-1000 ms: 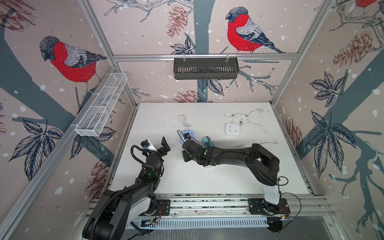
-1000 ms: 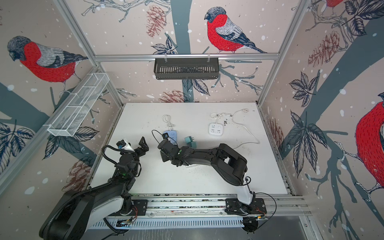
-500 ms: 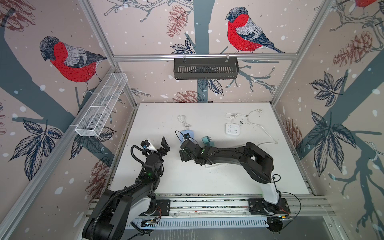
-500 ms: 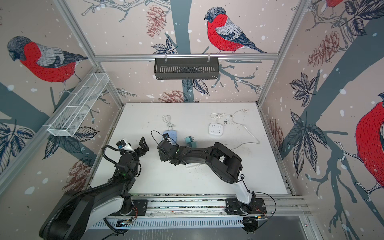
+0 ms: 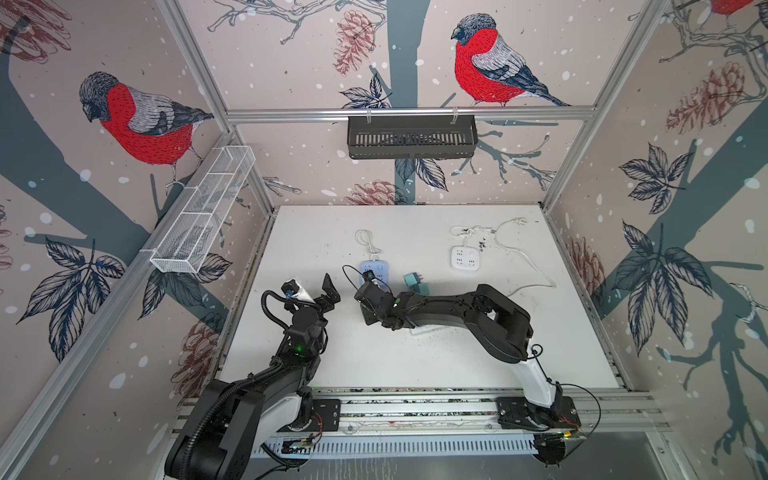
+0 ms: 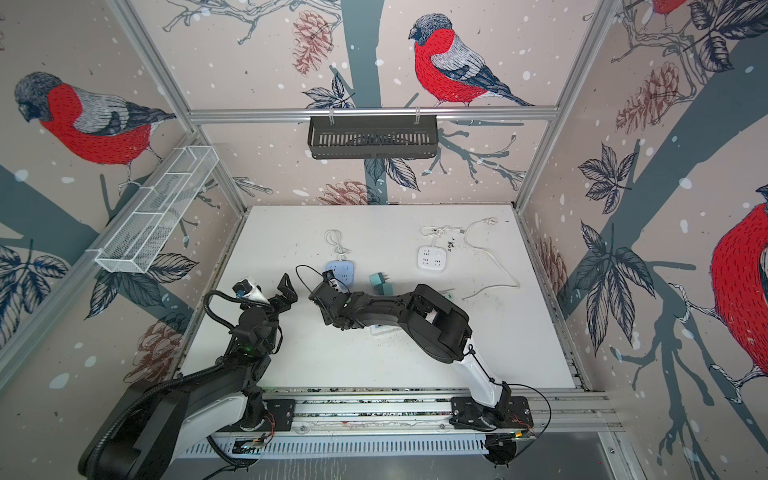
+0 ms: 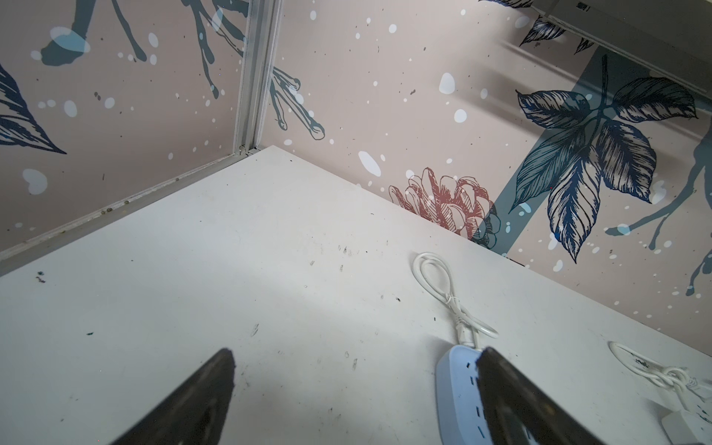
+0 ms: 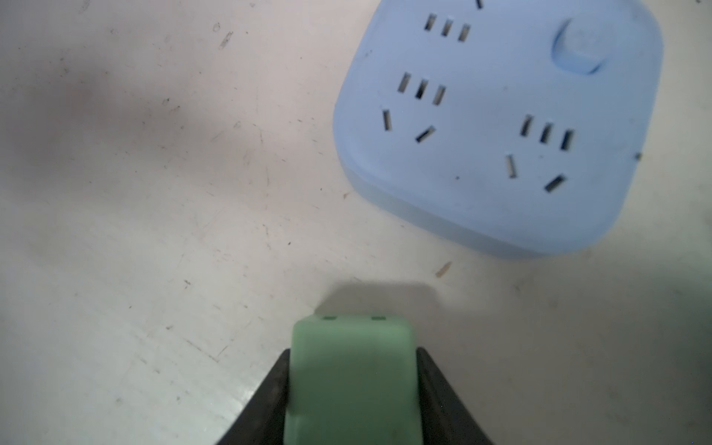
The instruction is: Insert the plug
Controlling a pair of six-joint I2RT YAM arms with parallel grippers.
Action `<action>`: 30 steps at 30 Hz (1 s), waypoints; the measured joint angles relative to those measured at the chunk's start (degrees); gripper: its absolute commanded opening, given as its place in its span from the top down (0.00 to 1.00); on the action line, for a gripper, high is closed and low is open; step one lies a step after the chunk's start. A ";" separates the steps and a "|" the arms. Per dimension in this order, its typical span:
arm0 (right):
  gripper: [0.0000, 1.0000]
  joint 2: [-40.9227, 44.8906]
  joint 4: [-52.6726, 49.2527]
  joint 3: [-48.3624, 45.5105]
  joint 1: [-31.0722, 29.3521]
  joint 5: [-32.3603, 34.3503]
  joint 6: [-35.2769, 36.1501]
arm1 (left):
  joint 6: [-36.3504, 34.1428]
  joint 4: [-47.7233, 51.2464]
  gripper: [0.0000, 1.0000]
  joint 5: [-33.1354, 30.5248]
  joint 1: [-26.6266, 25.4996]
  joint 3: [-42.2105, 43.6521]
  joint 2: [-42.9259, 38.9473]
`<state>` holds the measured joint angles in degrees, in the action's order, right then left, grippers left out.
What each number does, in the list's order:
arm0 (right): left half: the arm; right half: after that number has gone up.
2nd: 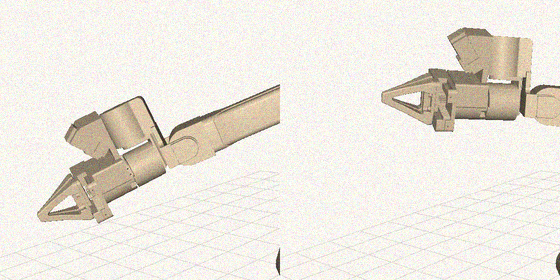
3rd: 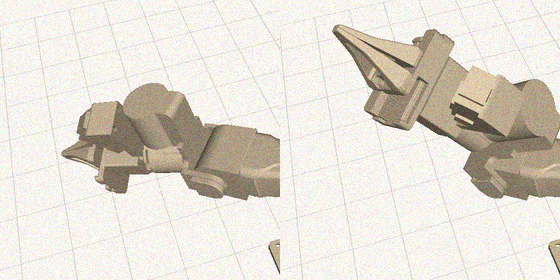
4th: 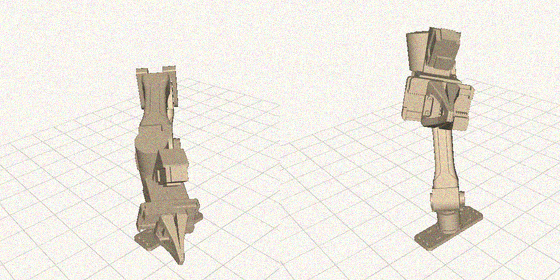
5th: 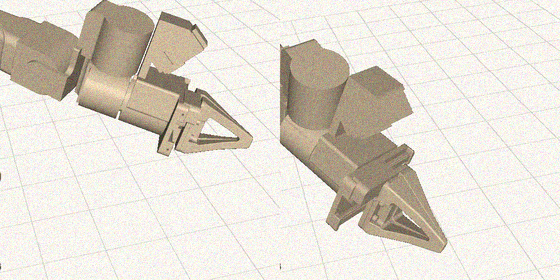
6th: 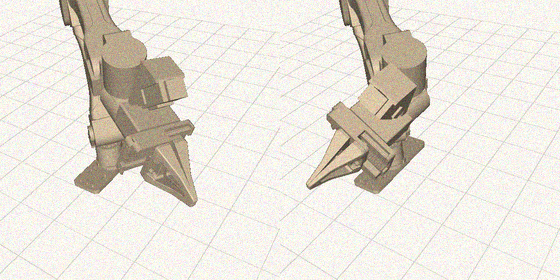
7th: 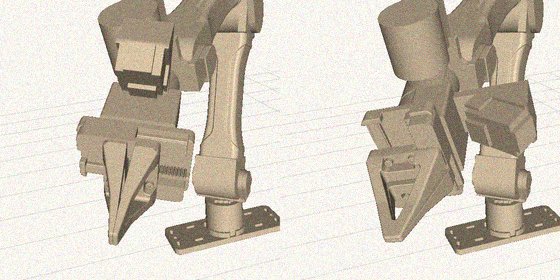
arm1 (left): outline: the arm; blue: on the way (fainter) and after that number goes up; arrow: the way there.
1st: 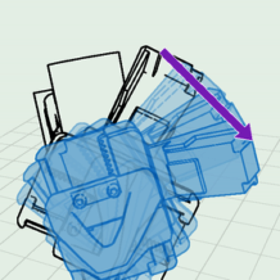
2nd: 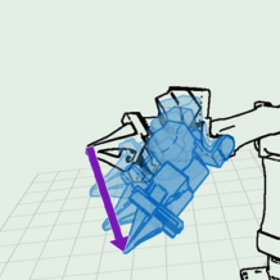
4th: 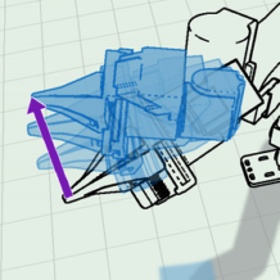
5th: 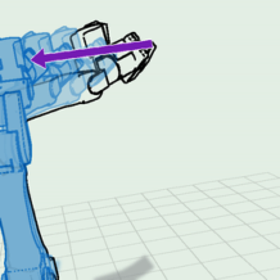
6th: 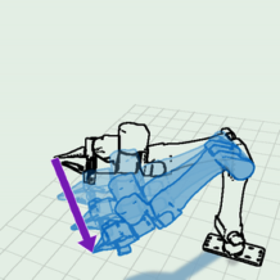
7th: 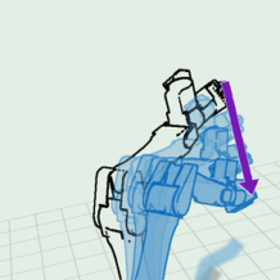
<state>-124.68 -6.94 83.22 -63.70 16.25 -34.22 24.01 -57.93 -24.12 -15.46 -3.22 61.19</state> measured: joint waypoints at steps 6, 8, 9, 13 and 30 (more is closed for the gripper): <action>0.66 0.70 3.61 -2.16 -0.22 0.57 -0.04 | 0.00 -0.02 0.03 0.00 0.00 0.07 0.00; 0.66 2.43 4.55 -4.57 -0.26 0.09 -0.02 | 0.00 -0.02 0.03 0.02 0.00 0.09 0.00; 0.66 3.63 5.01 -6.03 -0.24 0.13 0.20 | 0.00 -0.02 0.03 0.02 0.00 0.09 0.00; 0.69 10.80 11.85 -12.52 1.51 0.61 3.19 | 0.00 -0.04 0.03 0.00 0.00 0.15 -0.31; 0.78 41.09 74.40 -57.83 21.38 -15.43 31.74 | -1.99 3.26 0.05 21.27 0.07 -6.91 -12.48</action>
<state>-83.59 67.46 25.39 -42.33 0.82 -2.48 22.02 -54.68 -2.85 -15.40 -10.13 48.71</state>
